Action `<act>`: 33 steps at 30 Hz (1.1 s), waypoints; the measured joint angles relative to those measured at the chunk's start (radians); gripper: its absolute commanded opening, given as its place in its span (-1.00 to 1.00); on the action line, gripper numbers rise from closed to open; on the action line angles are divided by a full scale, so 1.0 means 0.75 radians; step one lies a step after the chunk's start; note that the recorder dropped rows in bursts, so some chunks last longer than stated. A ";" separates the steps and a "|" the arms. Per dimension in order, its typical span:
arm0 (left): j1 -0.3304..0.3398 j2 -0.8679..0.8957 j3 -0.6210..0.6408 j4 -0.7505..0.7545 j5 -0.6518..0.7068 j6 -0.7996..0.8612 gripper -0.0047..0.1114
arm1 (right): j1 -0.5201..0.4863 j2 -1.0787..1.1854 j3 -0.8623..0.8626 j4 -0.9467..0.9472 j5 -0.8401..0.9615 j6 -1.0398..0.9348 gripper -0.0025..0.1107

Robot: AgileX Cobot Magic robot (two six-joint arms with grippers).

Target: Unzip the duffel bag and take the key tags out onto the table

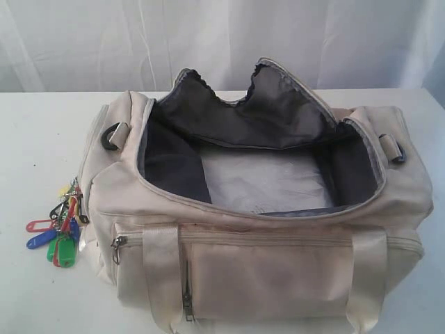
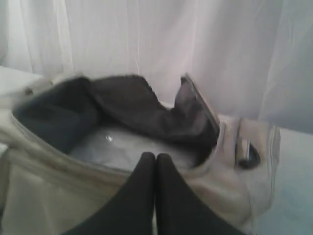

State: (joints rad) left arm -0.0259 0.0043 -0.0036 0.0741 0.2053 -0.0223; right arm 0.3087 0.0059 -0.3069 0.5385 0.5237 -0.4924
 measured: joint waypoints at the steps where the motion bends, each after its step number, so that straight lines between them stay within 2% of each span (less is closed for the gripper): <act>1: 0.000 0.000 0.000 0.000 0.000 0.000 -0.92 | 0.000 -0.002 0.068 -0.024 -0.018 0.000 -0.96; 3: 0.000 0.000 0.000 0.000 0.000 0.000 -0.92 | 0.000 -0.002 0.168 -0.099 -0.030 0.000 -0.96; 6: 0.000 0.000 0.000 0.000 0.000 0.000 -0.92 | 0.000 -0.002 0.389 -0.367 -0.125 0.000 -0.96; 10: 0.000 0.000 0.000 0.000 0.000 0.000 -0.92 | 0.000 -0.002 0.405 -0.670 -0.351 0.000 -0.96; 17: 0.000 0.000 0.000 0.000 0.000 0.000 -0.92 | -0.008 -0.002 0.405 -0.718 -0.376 0.000 -0.96; 26: 0.000 0.000 0.000 0.000 0.000 0.000 -0.92 | -0.304 -0.002 0.405 -0.718 -0.380 0.000 -0.96; 33: 0.000 0.000 0.000 0.000 0.000 0.000 -0.92 | -0.328 -0.002 0.405 -0.718 -0.380 0.000 -0.96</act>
State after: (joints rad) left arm -0.0259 0.0043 -0.0036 0.0741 0.2053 -0.0223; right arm 0.0629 0.0043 -0.0029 0.0000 0.2389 -0.4924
